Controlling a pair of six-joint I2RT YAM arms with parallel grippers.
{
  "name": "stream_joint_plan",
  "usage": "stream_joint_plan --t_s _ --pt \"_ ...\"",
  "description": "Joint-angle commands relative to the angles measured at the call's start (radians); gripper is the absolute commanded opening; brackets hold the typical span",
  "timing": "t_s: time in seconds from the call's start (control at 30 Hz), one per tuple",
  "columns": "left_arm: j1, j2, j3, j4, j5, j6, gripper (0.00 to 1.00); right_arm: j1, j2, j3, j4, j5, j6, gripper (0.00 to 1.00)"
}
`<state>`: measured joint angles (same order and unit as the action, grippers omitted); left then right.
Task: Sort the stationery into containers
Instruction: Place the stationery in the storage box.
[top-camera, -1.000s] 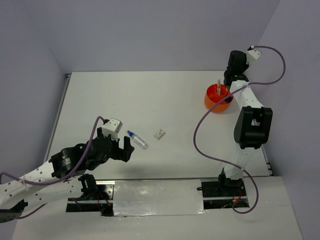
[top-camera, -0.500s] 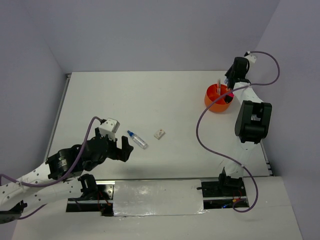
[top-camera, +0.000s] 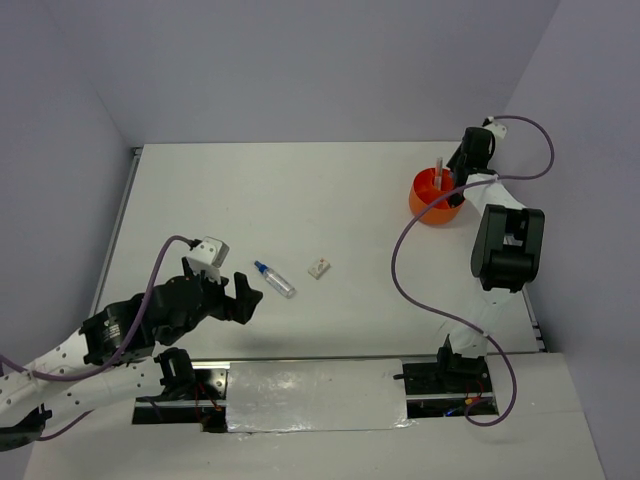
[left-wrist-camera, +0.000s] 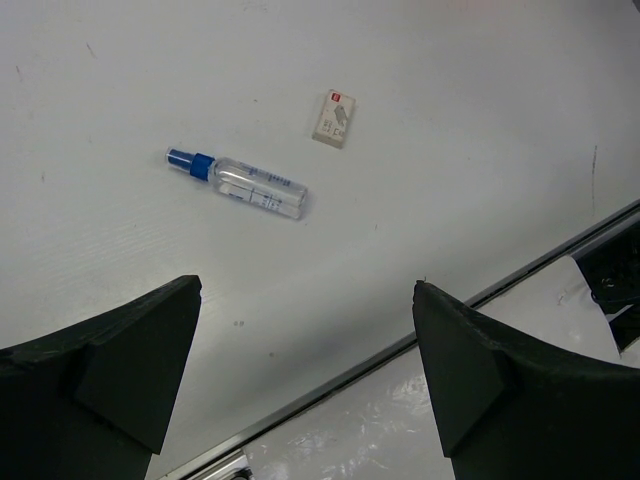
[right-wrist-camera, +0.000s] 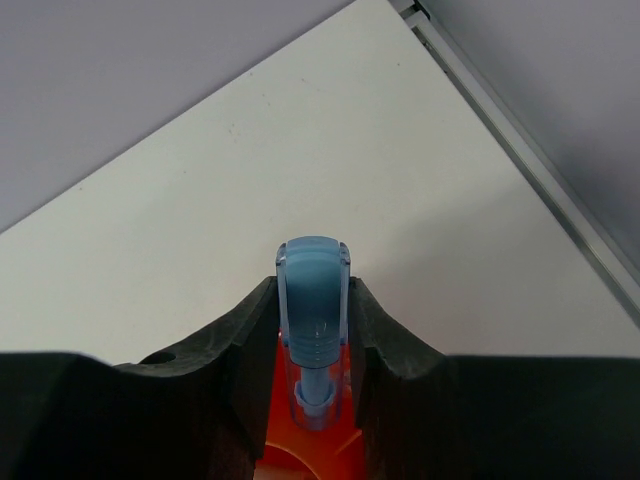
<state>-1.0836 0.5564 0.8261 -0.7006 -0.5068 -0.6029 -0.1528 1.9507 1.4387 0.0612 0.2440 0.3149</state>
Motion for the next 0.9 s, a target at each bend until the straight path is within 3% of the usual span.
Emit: stream_joint_plan --t_s 0.0,0.23,0.87 --pt "-0.006 -0.015 -0.005 0.039 0.005 0.018 0.99 0.007 -0.105 -0.038 0.068 0.008 -0.025 0.24" --pt "-0.004 -0.024 -0.004 0.041 0.005 0.018 0.99 0.007 -0.145 -0.064 0.077 0.0 -0.03 0.38" --pt "-0.006 -0.032 -0.005 0.042 0.007 0.017 0.99 0.009 -0.134 -0.055 0.055 0.031 -0.028 0.39"
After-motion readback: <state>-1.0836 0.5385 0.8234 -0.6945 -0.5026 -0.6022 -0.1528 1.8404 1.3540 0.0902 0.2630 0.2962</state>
